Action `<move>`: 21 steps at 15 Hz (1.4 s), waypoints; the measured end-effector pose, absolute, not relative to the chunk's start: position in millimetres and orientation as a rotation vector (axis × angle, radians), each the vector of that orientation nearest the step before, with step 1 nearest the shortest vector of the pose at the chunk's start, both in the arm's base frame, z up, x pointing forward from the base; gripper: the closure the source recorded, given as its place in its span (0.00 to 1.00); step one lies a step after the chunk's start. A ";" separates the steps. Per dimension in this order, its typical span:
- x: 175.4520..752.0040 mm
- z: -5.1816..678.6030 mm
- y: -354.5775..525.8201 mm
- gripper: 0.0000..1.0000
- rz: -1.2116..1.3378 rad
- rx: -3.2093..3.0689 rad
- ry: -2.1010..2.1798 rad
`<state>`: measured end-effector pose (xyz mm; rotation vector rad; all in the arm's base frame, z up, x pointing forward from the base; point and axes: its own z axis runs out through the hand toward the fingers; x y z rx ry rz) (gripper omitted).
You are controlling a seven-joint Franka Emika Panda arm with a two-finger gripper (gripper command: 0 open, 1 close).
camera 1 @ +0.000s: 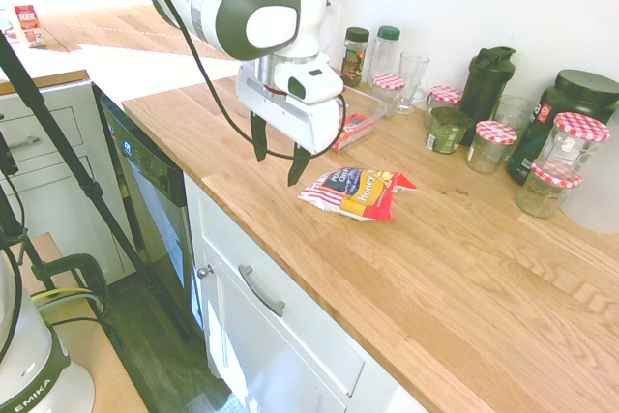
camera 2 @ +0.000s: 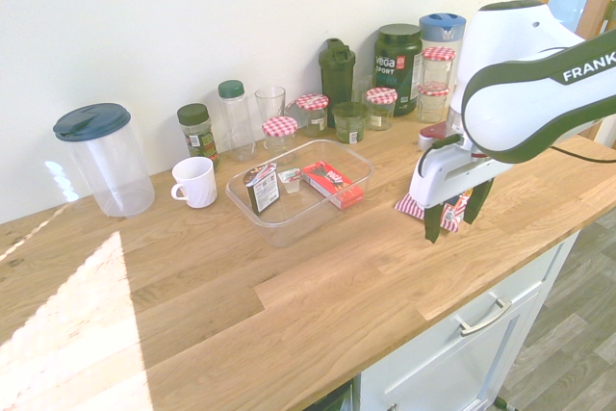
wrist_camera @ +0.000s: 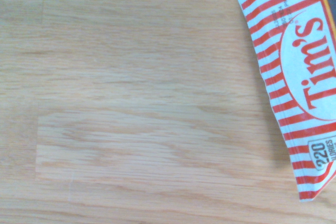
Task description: Put the chip bag into the container
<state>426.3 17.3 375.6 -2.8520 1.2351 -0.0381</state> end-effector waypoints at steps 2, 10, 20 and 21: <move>426.3 375.1 16.2 0.00 -0.043 -2.859 1.245; 438.4 434.8 -73.7 0.00 -0.198 -2.834 1.309; 496.7 407.8 -171.9 0.00 -0.078 -2.801 1.039; 499.0 402.9 -170.7 1.00 -0.042 -2.791 1.014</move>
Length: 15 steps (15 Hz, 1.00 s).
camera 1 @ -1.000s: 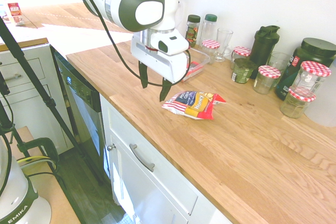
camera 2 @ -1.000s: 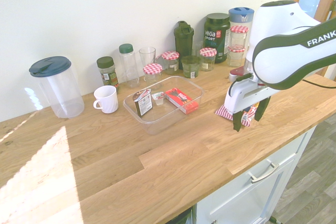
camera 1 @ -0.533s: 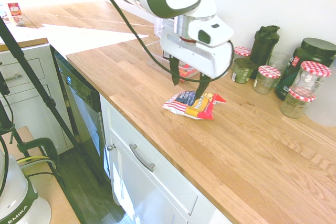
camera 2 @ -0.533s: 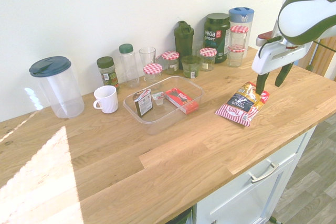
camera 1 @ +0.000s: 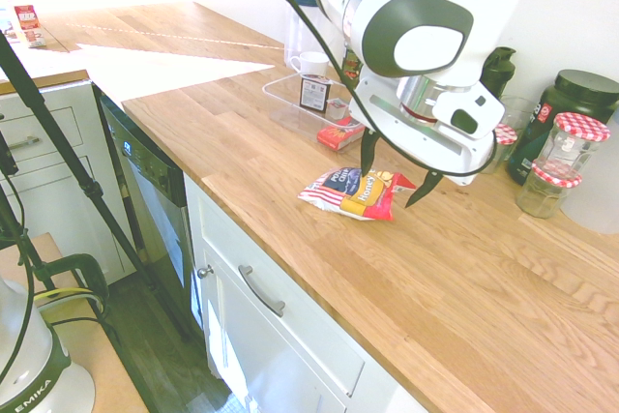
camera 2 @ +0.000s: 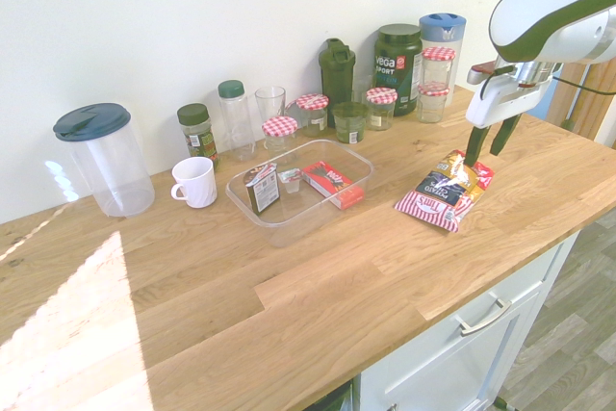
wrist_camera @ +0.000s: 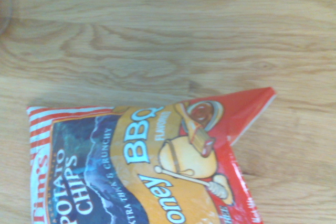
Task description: Put the chip bag into the container
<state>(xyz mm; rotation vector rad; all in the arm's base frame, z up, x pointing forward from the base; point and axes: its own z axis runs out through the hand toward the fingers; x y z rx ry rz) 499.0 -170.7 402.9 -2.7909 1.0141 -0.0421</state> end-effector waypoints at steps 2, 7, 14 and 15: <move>501.9 392.7 -168.9 1.00 0.000 -2.762 0.992; 504.0 383.0 -168.5 1.00 0.013 -2.722 0.965; 511.9 383.1 -176.5 1.00 0.009 -2.697 0.942; 513.4 382.4 -178.1 1.00 0.018 -2.693 0.940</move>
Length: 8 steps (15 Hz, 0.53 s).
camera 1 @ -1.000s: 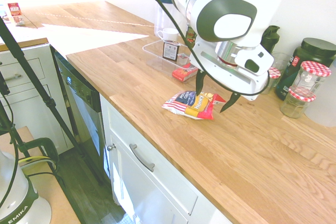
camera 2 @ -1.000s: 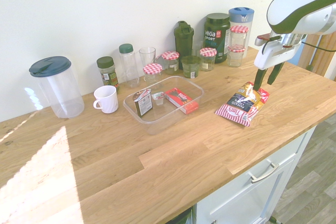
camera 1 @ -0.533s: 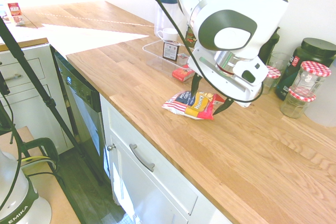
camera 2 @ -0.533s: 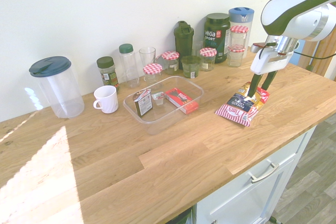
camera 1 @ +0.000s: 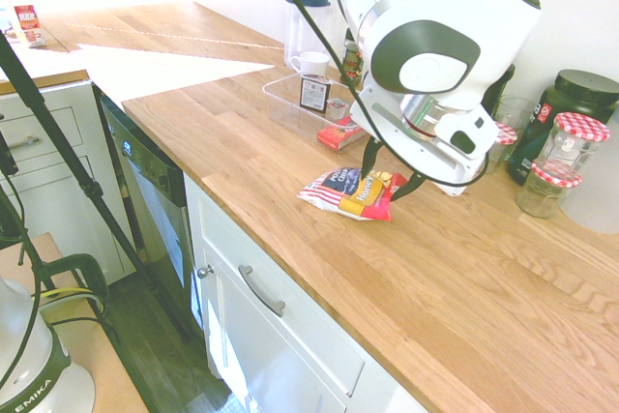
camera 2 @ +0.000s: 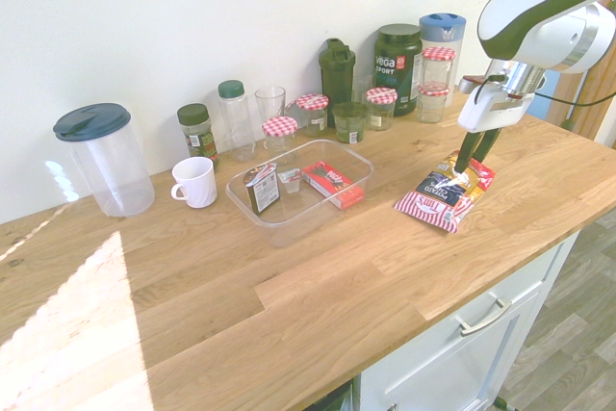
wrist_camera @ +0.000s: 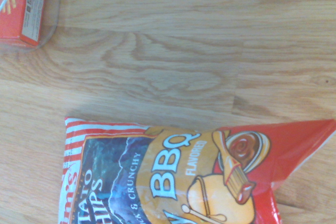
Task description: Put the chip bag into the container
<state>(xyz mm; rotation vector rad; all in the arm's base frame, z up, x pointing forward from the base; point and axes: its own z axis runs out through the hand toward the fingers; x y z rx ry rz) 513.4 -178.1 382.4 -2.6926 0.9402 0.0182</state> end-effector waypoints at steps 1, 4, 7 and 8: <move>515.7 381.7 -178.1 1.00 0.028 -2.690 0.938; 523.0 379.6 -177.1 1.00 0.041 -2.682 0.935; 526.6 382.6 -177.2 1.00 0.050 -2.679 0.929; 527.3 384.0 -177.1 1.00 0.049 -2.678 0.927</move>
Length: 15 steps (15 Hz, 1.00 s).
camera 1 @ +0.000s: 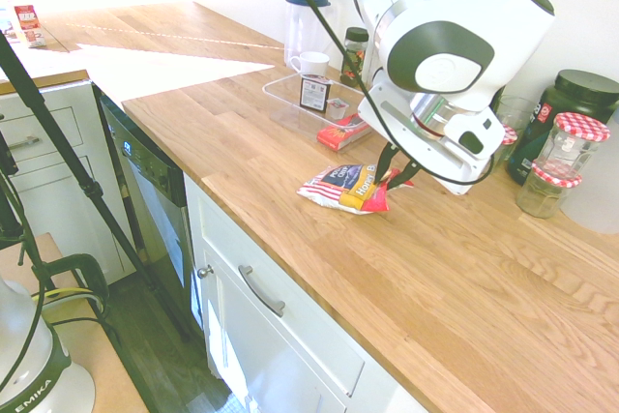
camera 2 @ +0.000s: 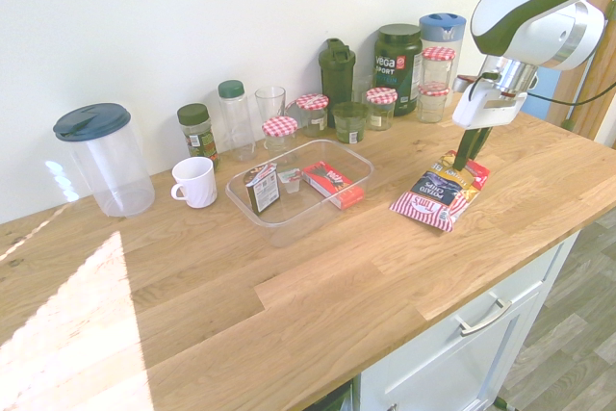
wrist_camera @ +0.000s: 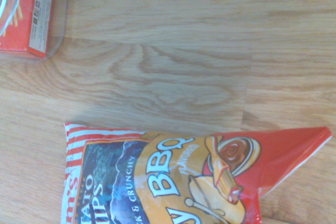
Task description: Put the chip bag into the container
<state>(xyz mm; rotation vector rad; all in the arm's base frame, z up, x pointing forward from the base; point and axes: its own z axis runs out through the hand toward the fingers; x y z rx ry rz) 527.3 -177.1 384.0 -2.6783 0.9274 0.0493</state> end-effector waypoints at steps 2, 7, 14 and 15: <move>528.5 384.7 -174.8 1.00 0.048 -2.679 0.924; 535.0 401.8 -151.5 1.00 0.014 -2.702 0.897; 517.2 531.1 -32.6 1.00 -0.166 -2.738 0.870; 517.1 544.3 -9.2 1.00 -0.180 -2.741 0.866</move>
